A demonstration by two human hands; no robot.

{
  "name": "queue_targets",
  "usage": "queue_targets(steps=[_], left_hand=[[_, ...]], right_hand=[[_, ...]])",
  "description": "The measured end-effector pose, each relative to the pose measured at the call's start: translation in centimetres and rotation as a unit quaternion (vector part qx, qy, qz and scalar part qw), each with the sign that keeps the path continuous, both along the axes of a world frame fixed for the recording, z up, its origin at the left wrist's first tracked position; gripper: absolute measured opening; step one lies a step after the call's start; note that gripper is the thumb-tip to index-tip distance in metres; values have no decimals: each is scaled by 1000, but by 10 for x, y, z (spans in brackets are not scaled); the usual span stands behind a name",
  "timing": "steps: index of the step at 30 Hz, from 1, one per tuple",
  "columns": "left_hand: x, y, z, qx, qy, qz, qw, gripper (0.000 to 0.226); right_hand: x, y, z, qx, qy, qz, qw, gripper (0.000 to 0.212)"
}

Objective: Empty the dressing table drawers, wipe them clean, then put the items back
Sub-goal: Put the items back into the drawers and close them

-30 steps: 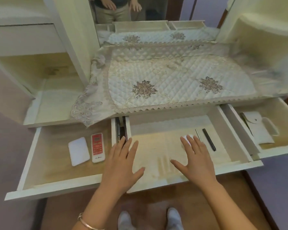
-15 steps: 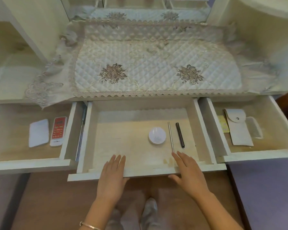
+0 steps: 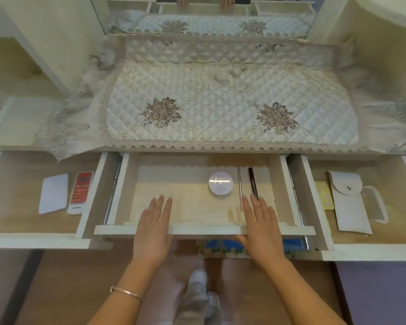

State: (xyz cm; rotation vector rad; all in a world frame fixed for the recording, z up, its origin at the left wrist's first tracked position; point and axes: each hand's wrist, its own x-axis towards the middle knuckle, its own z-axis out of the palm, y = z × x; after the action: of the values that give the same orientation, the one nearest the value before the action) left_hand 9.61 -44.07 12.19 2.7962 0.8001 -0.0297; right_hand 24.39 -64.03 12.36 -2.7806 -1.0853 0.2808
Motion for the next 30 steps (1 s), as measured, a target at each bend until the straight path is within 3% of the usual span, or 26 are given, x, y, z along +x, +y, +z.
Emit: queue_targets(steps=[5,11,15,19,23,26,30], left_hand=[[45,33,2,30,10,-16,999,101],[97,73,0,68,-14,-28,997,128],[122,93,2,70,-24,-40,996,132],[135,110,-3,70,-34,-42,996,124],[147,119,-8,85,-58,-45,994,97],[155,123,-8,64,-75,-17,995,84],[157,124,-9,53,-83,-3,995,78]], right_hand=[[48,32,-9,-37,-48,-10,998,128],[100,73,1,-13,-45,-2,999,123],[124,89,-1,-22,-71,-6,997,125],[141,98,-12,-3,-122,-19,992,123],[149,105,-20,43,-174,-12,984,101],[154,112,-21,84,-178,-36,980,84],[156,113,-23,100,-169,-40,980,78]])
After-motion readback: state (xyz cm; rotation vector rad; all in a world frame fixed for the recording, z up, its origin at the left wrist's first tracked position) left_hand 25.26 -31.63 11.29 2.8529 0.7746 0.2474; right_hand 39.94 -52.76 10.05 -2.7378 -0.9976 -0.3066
